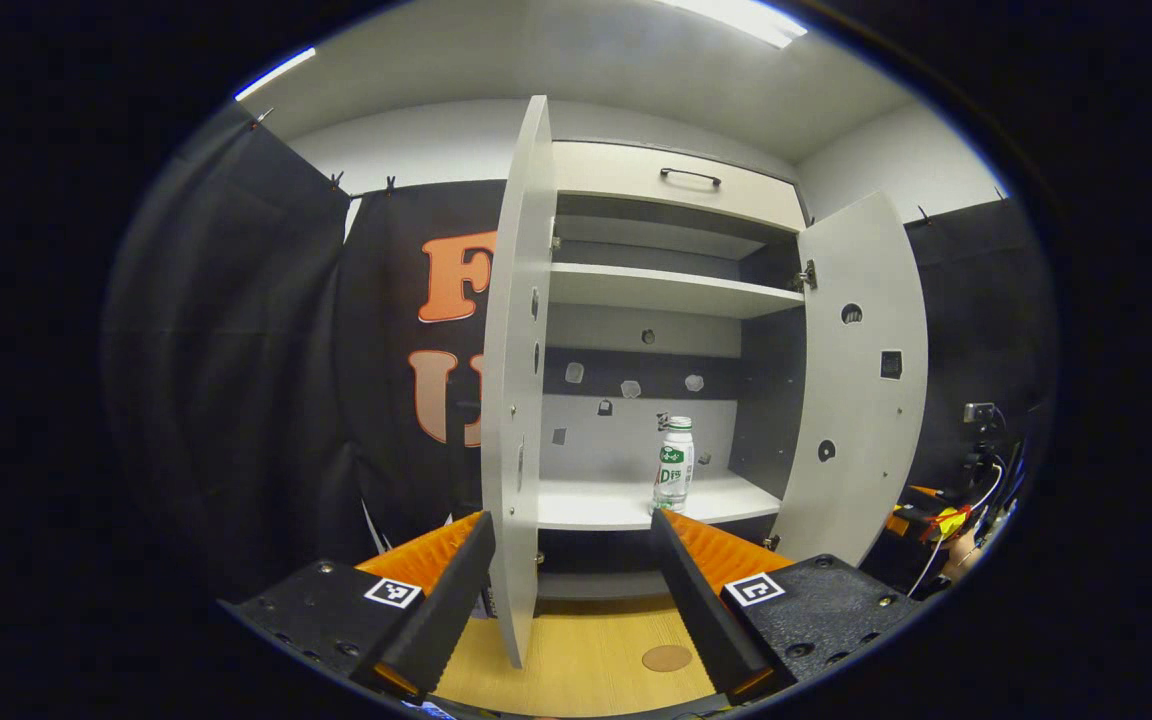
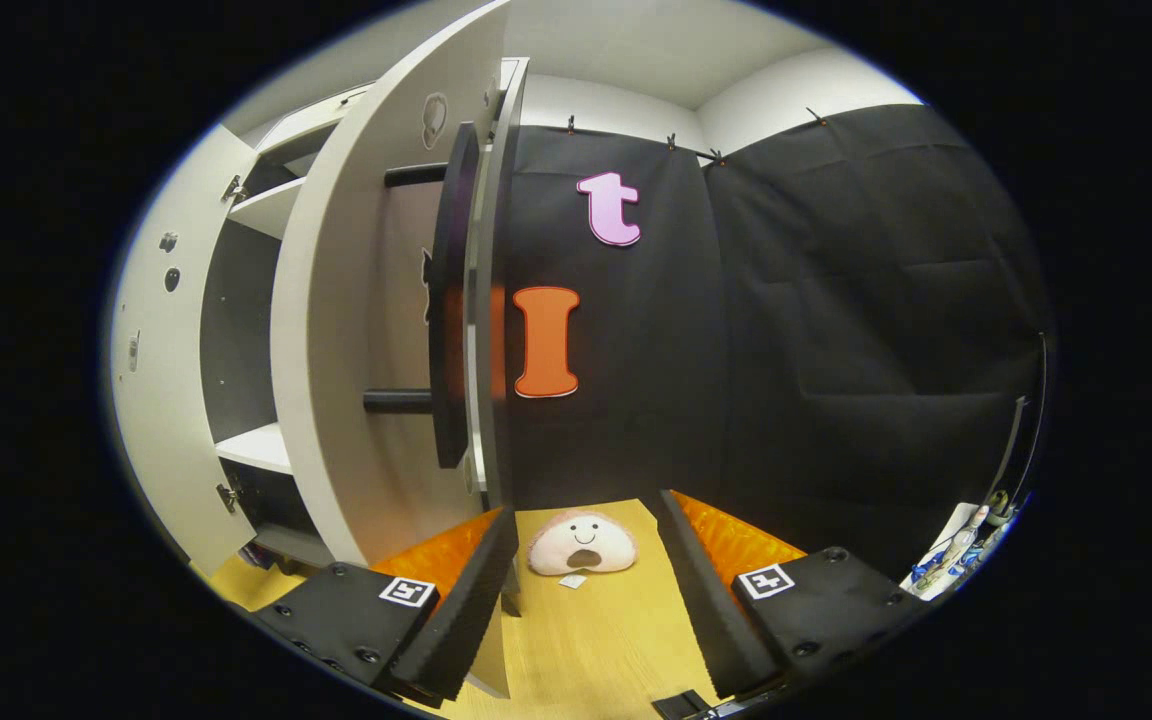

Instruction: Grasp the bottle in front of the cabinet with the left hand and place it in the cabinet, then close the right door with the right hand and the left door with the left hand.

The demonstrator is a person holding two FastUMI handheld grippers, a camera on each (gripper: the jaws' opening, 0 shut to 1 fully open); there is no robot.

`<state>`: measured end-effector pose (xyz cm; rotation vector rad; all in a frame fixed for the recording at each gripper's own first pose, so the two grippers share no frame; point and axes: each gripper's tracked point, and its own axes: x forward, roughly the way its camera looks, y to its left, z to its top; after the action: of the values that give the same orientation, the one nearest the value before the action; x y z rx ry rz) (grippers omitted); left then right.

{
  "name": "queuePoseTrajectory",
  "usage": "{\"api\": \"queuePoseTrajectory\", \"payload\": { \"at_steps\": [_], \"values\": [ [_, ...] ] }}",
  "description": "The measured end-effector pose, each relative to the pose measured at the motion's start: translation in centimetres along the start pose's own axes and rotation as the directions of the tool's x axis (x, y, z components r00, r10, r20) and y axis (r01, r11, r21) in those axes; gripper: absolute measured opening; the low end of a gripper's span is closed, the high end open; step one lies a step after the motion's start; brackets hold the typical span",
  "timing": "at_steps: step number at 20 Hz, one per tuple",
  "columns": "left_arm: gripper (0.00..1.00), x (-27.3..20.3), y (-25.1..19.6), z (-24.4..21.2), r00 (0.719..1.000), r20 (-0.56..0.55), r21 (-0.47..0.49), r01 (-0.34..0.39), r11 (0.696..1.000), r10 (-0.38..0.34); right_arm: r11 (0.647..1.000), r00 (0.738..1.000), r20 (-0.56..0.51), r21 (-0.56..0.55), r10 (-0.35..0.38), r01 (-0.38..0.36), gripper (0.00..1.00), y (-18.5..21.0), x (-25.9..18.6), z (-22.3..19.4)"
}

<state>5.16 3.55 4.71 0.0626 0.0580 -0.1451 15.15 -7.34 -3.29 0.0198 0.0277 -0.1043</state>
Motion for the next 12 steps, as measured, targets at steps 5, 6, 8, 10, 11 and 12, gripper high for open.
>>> {"api": "queuePoseTrajectory", "payload": {
  "at_steps": [5,6,8,10,11,12],
  "values": [
    [0.95,0.4,-0.1,-0.7,1.000,-0.007,-0.029,0.010,1.000,-0.010,0.995,0.998,0.003,-0.076,0.062,-0.062,0.94,3.7,-0.6,0.4],
    [0.95,0.4,-0.1,-0.7,1.000,-0.008,-0.029,0.011,1.000,-0.011,0.993,0.997,0.007,-0.097,0.073,-0.072,0.94,4.5,-0.6,0.6],
    [0.94,0.3,-0.1,-0.5,1.000,-0.002,-0.021,0.011,1.000,-0.011,0.987,0.994,0.014,-0.120,0.106,-0.103,0.90,6.2,-0.5,0.6],
    [0.93,0.2,-0.1,-0.3,1.000,0.007,-0.011,0.005,1.000,-0.004,0.984,0.989,0.006,-0.103,0.148,-0.146,0.86,8.3,-0.5,0.1],
    [0.93,0.3,0.0,-0.2,1.000,0.012,-0.007,0.002,1.000,-0.002,0.982,0.986,0.001,-0.093,0.166,-0.165,0.93,9.2,-0.3,-0.1],
    [0.93,0.2,0.1,0.0,1.000,0.018,-0.006,-0.001,1.000,0.001,0.980,0.984,-0.002,-0.090,0.175,-0.175,0.93,10.0,-0.1,-0.3]
  ]
}}
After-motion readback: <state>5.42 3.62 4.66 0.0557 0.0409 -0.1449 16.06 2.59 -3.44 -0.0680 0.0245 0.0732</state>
